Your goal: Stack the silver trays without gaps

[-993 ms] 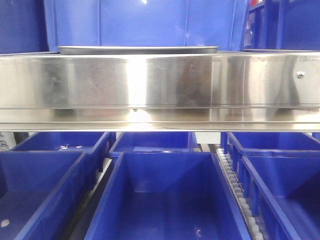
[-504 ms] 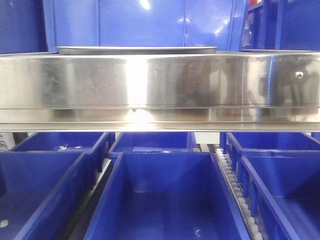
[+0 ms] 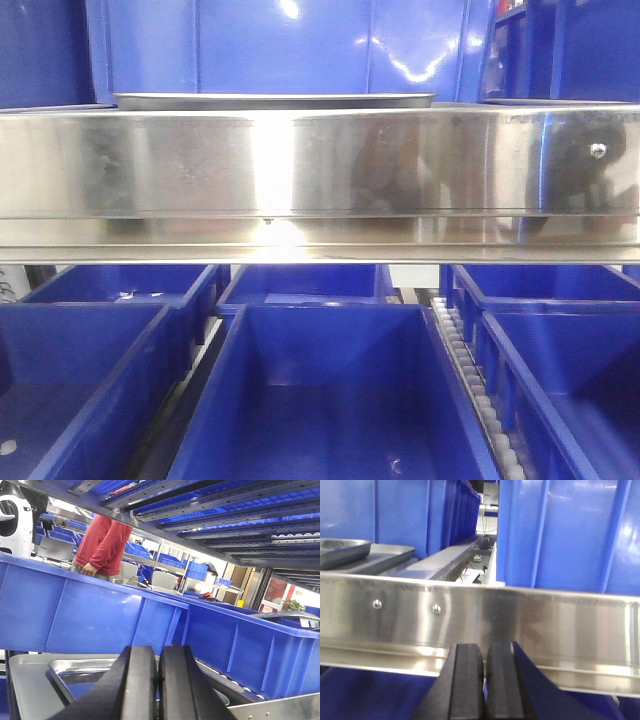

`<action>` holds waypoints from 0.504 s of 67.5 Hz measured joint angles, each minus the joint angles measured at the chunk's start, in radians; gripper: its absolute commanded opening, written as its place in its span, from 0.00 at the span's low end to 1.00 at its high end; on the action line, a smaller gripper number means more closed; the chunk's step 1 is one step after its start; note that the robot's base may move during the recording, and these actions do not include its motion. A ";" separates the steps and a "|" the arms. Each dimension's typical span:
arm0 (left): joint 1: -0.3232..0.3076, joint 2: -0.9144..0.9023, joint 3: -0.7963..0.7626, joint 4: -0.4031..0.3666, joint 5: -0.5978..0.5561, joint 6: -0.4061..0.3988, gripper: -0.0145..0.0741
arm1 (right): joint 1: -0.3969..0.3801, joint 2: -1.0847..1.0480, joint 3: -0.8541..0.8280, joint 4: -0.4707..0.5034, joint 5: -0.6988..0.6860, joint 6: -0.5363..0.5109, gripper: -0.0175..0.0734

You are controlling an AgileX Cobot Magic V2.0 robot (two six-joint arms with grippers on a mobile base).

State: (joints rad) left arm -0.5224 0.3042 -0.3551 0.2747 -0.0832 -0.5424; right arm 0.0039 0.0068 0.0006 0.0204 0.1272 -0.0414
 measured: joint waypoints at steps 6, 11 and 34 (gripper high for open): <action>0.000 0.000 0.000 0.000 0.002 0.000 0.18 | 0.000 0.000 0.000 0.000 -0.017 0.000 0.17; 0.000 0.000 0.000 0.000 0.002 0.000 0.18 | 0.000 0.000 0.000 0.000 -0.019 0.000 0.17; 0.000 0.000 0.000 0.000 0.002 0.000 0.18 | 0.000 0.000 0.000 -0.001 -0.021 0.000 0.17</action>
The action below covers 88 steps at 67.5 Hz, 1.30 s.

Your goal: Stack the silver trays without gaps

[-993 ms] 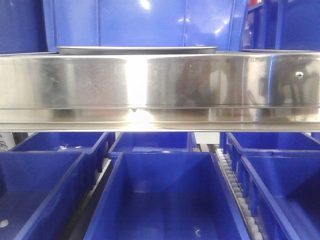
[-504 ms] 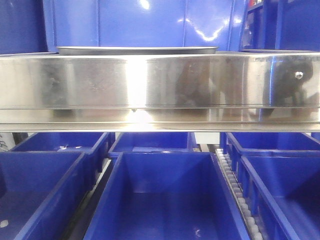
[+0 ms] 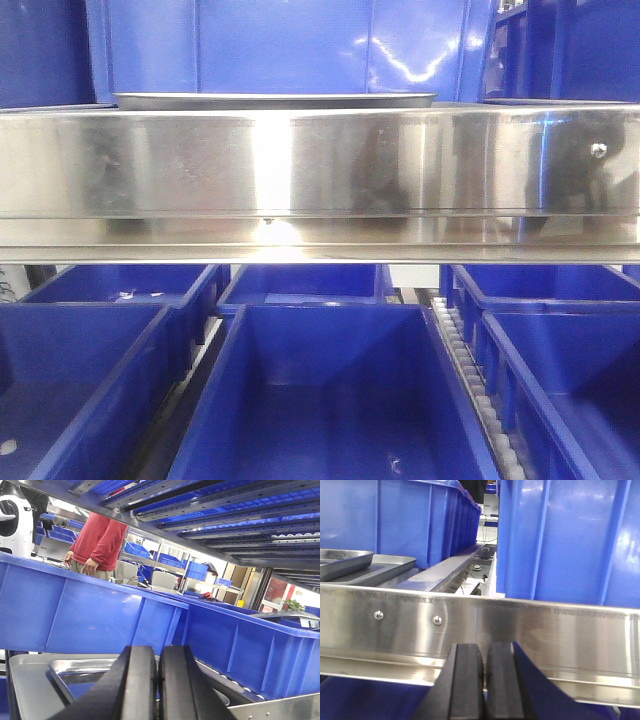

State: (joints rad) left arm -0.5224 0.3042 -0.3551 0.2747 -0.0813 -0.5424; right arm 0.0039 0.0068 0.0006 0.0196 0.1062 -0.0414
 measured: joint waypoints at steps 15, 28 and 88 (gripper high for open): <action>0.013 -0.013 0.000 0.003 0.009 0.031 0.18 | 0.000 -0.002 0.000 0.000 0.000 0.000 0.17; 0.196 -0.110 0.016 -0.189 0.132 0.425 0.17 | 0.000 -0.002 0.000 0.000 -0.002 0.000 0.17; 0.461 -0.300 0.356 -0.269 0.172 0.565 0.17 | 0.000 -0.004 0.000 0.000 -0.006 0.000 0.17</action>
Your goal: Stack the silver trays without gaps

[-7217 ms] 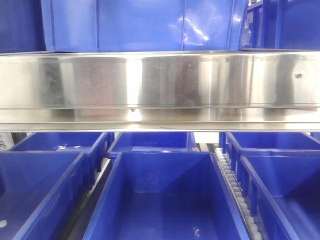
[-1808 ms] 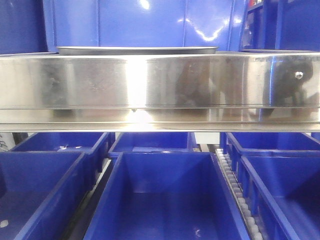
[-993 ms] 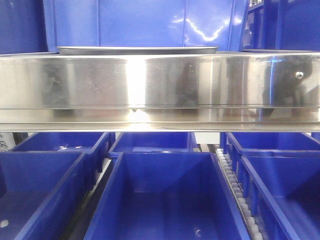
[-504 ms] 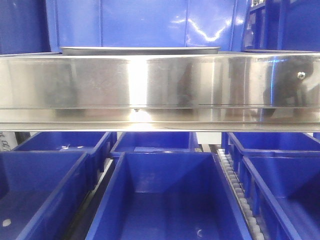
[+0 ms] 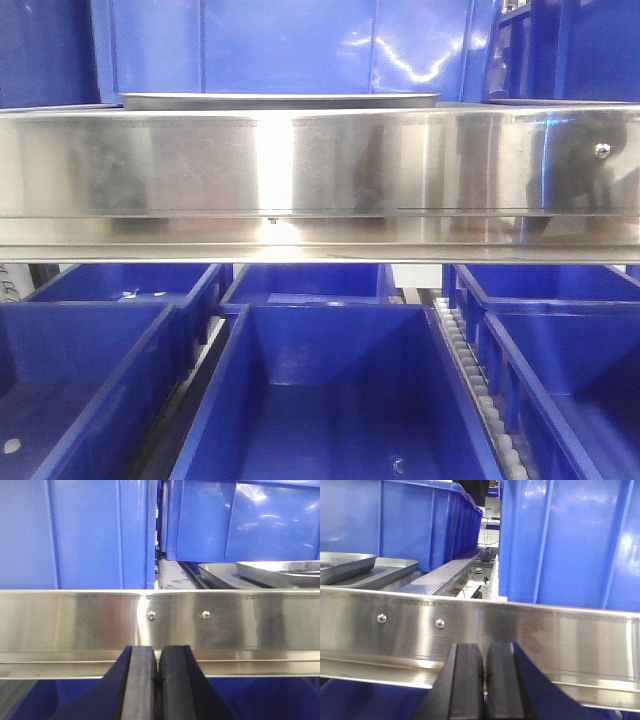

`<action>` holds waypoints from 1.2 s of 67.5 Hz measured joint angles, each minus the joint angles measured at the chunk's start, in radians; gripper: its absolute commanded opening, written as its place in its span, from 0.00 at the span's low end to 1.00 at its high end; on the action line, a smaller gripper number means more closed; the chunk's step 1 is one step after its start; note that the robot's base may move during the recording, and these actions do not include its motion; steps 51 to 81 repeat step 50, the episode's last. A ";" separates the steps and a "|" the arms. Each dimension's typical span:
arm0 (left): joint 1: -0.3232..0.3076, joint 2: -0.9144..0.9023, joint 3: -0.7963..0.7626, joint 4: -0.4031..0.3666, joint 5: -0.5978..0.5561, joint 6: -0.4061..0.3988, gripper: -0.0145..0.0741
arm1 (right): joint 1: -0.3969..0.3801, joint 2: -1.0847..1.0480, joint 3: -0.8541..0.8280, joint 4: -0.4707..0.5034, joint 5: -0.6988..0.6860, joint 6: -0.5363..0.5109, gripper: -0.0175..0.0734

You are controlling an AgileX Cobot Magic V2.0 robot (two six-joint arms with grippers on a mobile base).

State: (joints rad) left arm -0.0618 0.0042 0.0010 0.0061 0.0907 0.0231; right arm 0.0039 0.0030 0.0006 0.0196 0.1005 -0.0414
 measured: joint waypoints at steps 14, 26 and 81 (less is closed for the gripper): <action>0.000 0.000 0.000 -0.006 -0.005 0.000 0.17 | 0.000 0.000 0.000 0.000 0.000 0.000 0.17; 0.000 0.000 0.000 -0.006 -0.005 0.000 0.17 | 0.000 0.000 0.000 0.000 0.000 0.000 0.17; 0.000 0.000 0.000 -0.006 -0.005 0.000 0.17 | 0.000 0.000 0.000 -0.002 0.000 0.000 0.17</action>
